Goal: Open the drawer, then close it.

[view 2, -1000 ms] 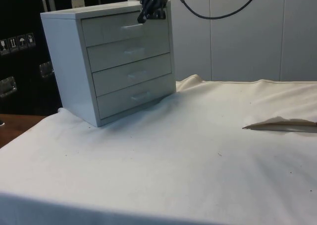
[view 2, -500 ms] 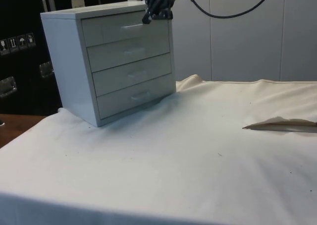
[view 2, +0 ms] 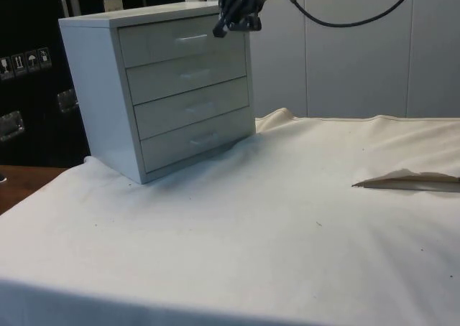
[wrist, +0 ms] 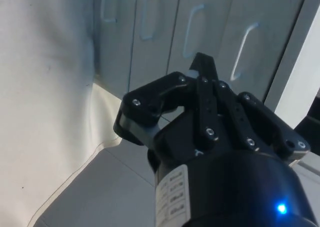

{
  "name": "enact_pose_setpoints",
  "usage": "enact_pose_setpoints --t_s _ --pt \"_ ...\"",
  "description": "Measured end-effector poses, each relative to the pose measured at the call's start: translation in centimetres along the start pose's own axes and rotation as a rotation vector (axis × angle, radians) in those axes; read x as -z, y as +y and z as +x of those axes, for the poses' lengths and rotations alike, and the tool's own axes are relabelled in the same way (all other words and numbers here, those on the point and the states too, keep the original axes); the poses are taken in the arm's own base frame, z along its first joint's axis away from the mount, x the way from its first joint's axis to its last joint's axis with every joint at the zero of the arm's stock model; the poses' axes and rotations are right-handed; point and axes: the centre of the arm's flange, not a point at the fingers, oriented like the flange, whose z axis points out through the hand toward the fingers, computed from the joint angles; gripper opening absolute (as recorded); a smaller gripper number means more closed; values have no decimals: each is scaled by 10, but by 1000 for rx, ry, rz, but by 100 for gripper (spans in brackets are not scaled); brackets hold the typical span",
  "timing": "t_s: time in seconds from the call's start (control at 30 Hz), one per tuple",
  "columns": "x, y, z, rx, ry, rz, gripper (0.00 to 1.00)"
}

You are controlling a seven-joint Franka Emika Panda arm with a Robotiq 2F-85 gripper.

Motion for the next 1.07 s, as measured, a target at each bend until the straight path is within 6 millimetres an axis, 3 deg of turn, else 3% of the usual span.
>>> enact_pose_setpoints --t_s 0.23,0.47,0.77,0.8,0.9,1.0,1.03,1.07 --pt "14 -13 4 -4 14 -2 0" --pt "17 -13 4 -10 20 -4 0" --pt "16 -14 4 -6 14 -4 47" --pt "16 -14 4 -6 14 -4 47" --pt "16 -14 4 -6 14 -4 70" --pt "15 -14 3 -7 14 -3 86" --pt "15 -14 3 -7 14 -3 86" --pt "15 -14 3 -7 14 -3 96"
